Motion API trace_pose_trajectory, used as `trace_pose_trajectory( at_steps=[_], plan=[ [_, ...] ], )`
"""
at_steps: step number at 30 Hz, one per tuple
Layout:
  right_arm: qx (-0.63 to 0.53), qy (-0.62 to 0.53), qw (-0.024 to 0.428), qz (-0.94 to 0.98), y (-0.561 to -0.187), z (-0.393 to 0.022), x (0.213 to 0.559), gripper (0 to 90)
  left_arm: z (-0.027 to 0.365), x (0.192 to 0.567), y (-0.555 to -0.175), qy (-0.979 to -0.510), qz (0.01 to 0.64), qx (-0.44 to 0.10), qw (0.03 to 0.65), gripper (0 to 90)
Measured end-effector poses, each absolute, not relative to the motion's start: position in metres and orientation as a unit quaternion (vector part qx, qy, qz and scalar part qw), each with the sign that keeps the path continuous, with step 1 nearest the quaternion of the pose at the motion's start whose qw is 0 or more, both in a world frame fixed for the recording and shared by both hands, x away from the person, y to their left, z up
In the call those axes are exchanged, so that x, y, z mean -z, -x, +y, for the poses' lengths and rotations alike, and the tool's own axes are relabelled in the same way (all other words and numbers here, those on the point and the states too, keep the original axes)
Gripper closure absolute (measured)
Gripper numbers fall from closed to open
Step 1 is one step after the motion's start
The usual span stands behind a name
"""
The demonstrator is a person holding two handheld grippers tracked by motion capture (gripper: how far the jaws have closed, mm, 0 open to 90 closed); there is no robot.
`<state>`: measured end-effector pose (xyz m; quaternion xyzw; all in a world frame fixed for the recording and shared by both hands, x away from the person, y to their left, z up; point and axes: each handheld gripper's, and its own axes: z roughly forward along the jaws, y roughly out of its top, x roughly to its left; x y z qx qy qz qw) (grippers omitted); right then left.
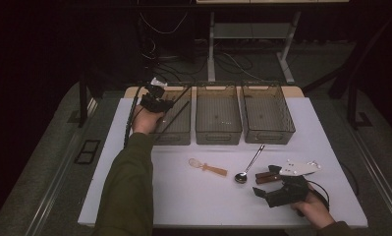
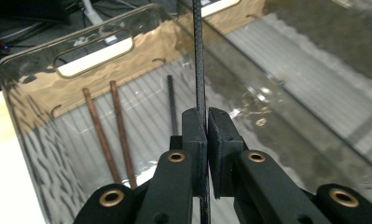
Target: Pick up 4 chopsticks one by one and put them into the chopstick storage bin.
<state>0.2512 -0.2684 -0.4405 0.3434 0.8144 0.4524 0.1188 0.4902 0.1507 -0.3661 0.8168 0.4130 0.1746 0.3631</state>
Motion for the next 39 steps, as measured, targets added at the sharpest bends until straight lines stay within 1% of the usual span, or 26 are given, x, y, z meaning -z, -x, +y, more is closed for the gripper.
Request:
trace_pose_trajectory(
  at_steps=[4, 5, 6, 7, 12, 15, 22, 26, 31, 39],
  plan=[
    [-0.453, -0.342, 0.117, 0.815, -0.251, -0.268, 0.441, 1.5, 0.155, 0.374, -0.493, -0.816, 0.422, -0.170, 0.357, 84.1],
    [-0.453, -0.342, 0.117, 0.815, -0.252, -0.268, 0.441, 1.5, 0.155, 0.375, -0.493, -0.814, 0.424, -0.176, 0.356, 80.6],
    [-0.453, -0.341, 0.118, 0.815, -0.252, -0.268, 0.441, 1.5, 0.155, 0.376, -0.493, -0.811, 0.430, -0.179, 0.355, 71.2],
    [-0.453, -0.341, 0.117, 0.815, -0.252, -0.268, 0.441, 1.5, 0.156, 0.377, -0.492, -0.811, 0.430, -0.179, 0.353, 68.2],
    [-0.453, -0.341, 0.118, 0.815, -0.252, -0.268, 0.441, 1.5, 0.154, 0.379, -0.487, -0.812, 0.424, -0.178, 0.358, 60.5],
    [-0.452, -0.342, 0.117, 0.816, -0.252, -0.268, 0.441, 1.5, 0.152, 0.377, -0.483, -0.813, 0.422, -0.183, 0.357, 51.6],
    [-0.450, -0.342, 0.117, 0.817, -0.253, -0.267, 0.442, 1.5, 0.154, 0.370, -0.467, -0.810, 0.409, -0.159, 0.388, 38.6],
    [-0.450, -0.343, 0.117, 0.816, -0.253, -0.267, 0.442, 1.5, 0.157, 0.368, -0.454, -0.807, 0.402, -0.148, 0.407, 34.1],
    [-0.448, -0.344, 0.117, 0.817, -0.254, -0.267, 0.443, 1.5, 0.157, 0.368, -0.435, -0.814, 0.388, -0.146, 0.407, 29.8],
    [-0.447, -0.346, 0.118, 0.816, -0.254, -0.267, 0.443, 1.5, 0.153, 0.371, -0.400, -0.817, 0.370, -0.144, 0.417, 25.6]
  ],
)
